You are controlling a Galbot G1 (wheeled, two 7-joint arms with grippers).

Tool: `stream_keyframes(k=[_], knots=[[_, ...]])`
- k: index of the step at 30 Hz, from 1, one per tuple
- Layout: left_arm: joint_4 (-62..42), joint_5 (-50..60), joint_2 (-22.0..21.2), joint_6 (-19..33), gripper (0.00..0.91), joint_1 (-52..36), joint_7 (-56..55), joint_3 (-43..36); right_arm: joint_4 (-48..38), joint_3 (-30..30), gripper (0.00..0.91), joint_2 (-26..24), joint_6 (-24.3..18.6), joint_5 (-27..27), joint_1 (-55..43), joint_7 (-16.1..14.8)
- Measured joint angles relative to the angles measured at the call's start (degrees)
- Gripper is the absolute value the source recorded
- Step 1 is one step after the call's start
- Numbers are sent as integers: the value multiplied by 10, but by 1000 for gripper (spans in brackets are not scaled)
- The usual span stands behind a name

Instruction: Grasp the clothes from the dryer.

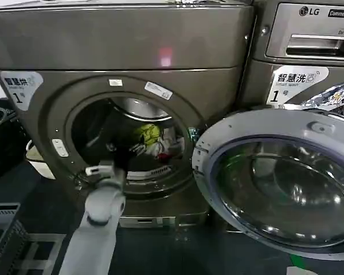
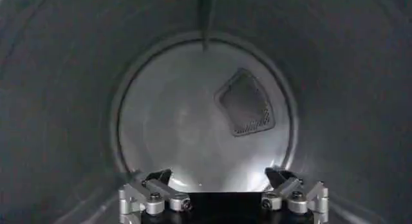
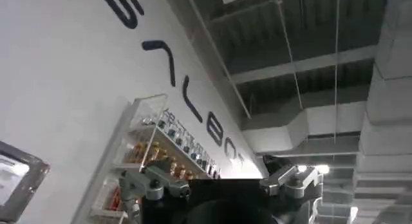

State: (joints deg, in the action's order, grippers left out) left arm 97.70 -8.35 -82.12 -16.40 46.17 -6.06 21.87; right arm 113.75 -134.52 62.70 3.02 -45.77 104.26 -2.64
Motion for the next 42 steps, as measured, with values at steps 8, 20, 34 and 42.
stream_keyframes(k=[8, 20, 34, 42], knots=[[-176, 4, -15, 39, 907, -121, 11, -8, -3, -5, 907, -5, 0, -4, -1, -3], [-459, 19, -36, 75, 907, -312, 67, -12, -5, -1, 907, -5, 0, -8, -10, -4], [-715, 83, -26, 92, 907, -469, 277, -86, -1, 9, 907, -3, -3, -7, -15, -5], [-804, 133, -24, 128, 907, -524, 432, -174, -1, 15, 907, 1, -4, -4, -19, -5]])
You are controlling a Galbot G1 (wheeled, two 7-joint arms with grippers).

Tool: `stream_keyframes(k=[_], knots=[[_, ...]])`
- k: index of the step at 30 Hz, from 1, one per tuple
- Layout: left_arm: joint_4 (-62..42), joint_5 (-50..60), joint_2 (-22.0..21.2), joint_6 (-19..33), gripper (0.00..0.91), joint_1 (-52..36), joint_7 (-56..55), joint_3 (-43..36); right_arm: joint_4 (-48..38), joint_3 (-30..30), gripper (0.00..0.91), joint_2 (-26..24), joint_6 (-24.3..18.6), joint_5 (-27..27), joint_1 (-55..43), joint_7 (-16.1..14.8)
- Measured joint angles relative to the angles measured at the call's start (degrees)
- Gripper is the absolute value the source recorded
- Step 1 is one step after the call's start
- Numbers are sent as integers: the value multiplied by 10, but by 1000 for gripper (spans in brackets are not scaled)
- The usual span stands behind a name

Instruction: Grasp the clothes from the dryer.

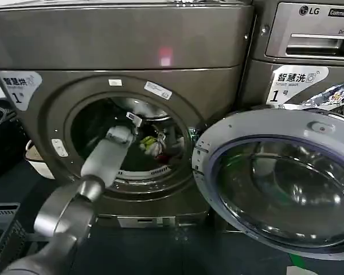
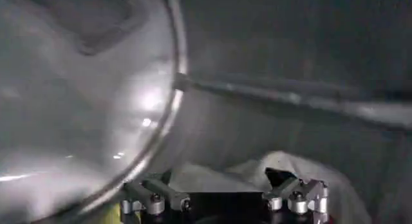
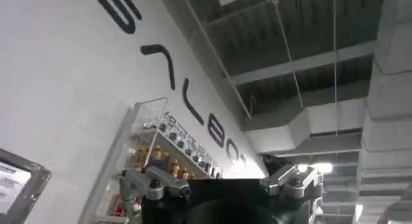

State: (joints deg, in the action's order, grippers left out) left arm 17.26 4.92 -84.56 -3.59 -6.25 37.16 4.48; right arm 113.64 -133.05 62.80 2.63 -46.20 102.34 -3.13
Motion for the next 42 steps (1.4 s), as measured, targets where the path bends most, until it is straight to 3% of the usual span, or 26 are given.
stream_keyframes(k=[11, 28, 42], knots=[[-55, 133, -4, 29, 907, -51, 136, -112, -5, 8, 907, 1, -1, 4, -7, -1], [-77, 347, -16, 32, 907, -63, 163, -177, -3, 24, 907, 2, -3, 15, -16, -1], [-97, 369, -18, 10, 907, -57, 168, -184, 0, 27, 907, 7, -5, 17, -16, -2]])
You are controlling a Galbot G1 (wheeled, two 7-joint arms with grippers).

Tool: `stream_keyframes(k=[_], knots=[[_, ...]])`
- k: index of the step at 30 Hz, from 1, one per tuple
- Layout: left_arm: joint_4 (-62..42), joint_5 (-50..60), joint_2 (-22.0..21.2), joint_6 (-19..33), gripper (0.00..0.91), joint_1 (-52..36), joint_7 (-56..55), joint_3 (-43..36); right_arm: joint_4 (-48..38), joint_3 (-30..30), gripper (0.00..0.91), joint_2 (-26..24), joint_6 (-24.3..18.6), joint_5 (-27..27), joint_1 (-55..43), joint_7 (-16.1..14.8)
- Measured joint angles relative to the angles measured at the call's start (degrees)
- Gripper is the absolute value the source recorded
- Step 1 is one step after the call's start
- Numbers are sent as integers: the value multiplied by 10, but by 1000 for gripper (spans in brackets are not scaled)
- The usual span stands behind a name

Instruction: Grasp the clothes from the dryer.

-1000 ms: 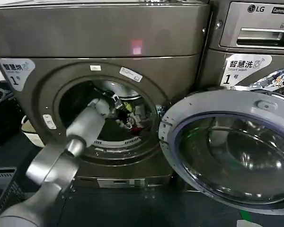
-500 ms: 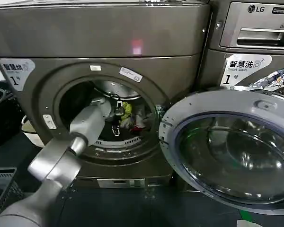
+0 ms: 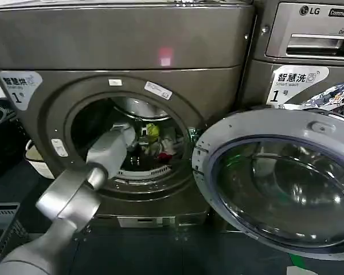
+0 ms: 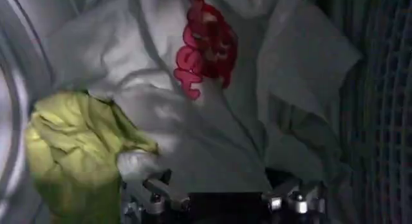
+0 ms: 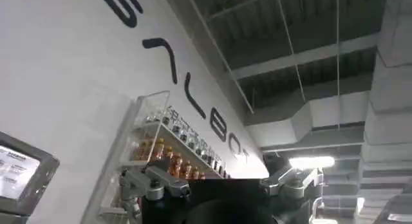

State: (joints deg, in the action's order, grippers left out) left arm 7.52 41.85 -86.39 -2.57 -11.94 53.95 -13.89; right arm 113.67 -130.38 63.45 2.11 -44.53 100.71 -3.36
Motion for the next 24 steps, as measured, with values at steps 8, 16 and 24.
stream_keyframes(k=[8, 16, 24], knots=[[-7, -13, 1, -3, 907, 4, -2, 0, 2, 5, 907, 1, -1, 0, 0, 0], [-13, -20, 1, -5, 830, 10, -5, -3, 3, 16, 907, -4, -3, 7, -5, -1], [-14, -27, 1, -5, 159, 13, -8, -5, 1, 23, 907, -8, -3, 11, -8, -1]])
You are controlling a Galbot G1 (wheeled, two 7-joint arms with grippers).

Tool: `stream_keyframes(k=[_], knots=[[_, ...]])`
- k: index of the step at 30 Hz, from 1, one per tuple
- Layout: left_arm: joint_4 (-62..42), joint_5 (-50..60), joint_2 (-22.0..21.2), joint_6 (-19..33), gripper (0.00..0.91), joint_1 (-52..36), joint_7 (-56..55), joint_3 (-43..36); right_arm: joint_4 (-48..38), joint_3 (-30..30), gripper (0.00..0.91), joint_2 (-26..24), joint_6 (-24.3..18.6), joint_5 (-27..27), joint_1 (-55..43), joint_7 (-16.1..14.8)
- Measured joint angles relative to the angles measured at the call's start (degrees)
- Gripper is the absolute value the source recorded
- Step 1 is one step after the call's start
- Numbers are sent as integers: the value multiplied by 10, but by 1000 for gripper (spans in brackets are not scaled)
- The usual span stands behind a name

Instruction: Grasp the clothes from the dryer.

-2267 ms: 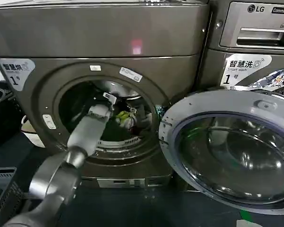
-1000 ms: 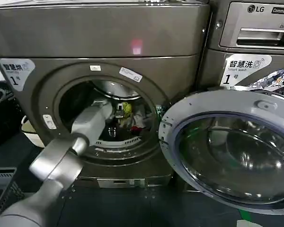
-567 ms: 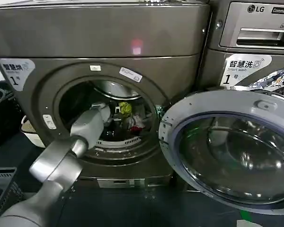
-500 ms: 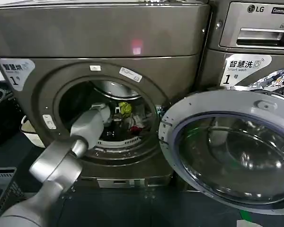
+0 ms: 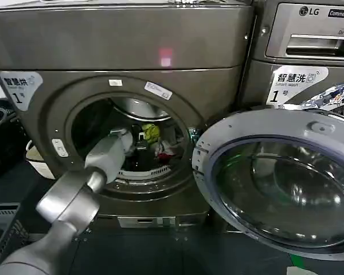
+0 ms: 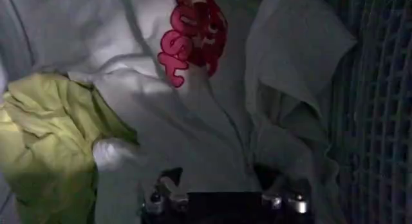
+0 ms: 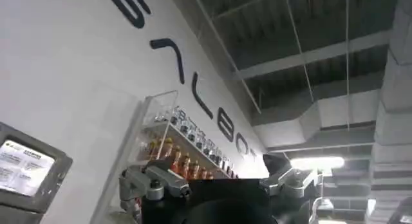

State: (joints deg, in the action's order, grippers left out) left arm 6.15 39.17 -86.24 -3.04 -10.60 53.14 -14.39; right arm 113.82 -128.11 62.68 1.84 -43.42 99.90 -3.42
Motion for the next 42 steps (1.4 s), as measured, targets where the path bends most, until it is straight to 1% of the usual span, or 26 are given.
stream_keyframes(k=[4, 8, 10, 20, 26, 34, 42], knots=[[0, -2, -1, 1, 137, -1, 0, -1, -1, 1, 907, 0, 0, 1, -1, 0], [0, -3, 1, 1, 34, 0, 0, -1, -2, 1, 907, 0, -1, 1, -1, 0], [0, -2, 2, 2, 0, 0, 0, -1, -2, 1, 907, 0, -1, 1, -1, 0], [3, -4, 1, 6, 0, 6, 6, 4, -4, -3, 907, 4, -3, 2, 1, 0], [16, -24, 6, 3, 0, 13, -5, 21, -4, -2, 907, 4, -3, 2, -1, 0], [51, -84, 6, -6, 0, 23, -46, 71, -4, 1, 907, 3, -3, 3, -1, 0], [108, -154, 12, -11, 0, 53, -125, 122, -5, 1, 907, -2, -3, 3, -3, 1]])
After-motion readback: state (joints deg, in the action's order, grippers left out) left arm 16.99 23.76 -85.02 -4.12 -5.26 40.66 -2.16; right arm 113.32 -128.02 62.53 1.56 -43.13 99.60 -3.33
